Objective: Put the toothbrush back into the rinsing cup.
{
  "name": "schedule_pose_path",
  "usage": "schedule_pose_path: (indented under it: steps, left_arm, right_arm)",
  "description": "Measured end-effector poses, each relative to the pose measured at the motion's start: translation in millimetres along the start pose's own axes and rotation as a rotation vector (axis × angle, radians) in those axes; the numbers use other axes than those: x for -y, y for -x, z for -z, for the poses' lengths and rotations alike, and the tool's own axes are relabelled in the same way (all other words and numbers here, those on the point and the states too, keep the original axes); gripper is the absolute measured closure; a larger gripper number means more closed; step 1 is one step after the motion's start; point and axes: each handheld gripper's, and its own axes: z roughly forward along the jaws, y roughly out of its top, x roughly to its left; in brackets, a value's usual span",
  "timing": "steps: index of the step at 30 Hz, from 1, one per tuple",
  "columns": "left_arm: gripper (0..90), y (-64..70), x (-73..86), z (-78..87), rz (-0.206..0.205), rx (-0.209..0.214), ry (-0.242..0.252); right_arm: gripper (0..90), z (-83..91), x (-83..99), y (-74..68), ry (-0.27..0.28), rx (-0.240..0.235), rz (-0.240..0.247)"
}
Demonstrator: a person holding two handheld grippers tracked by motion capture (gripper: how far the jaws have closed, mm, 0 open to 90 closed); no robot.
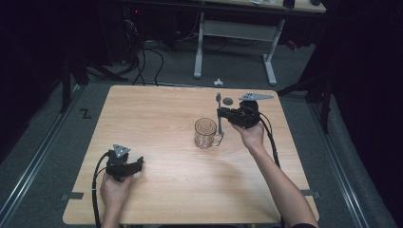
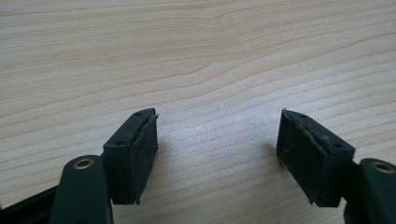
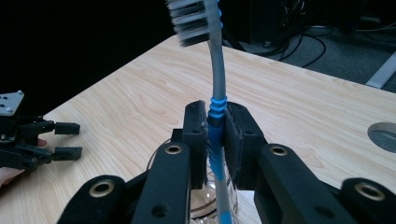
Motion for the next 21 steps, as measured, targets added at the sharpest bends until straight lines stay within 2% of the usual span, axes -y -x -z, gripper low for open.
schedule_pose_path:
  steps: [21]
  left_arm:
    - [29.7, 0.0, 0.0, 0.0, 0.0, 0.0, 0.0]
  right_arm:
    - [79.4, 7.2, 6.6, 0.3, 0.003, 0.008, 0.003]
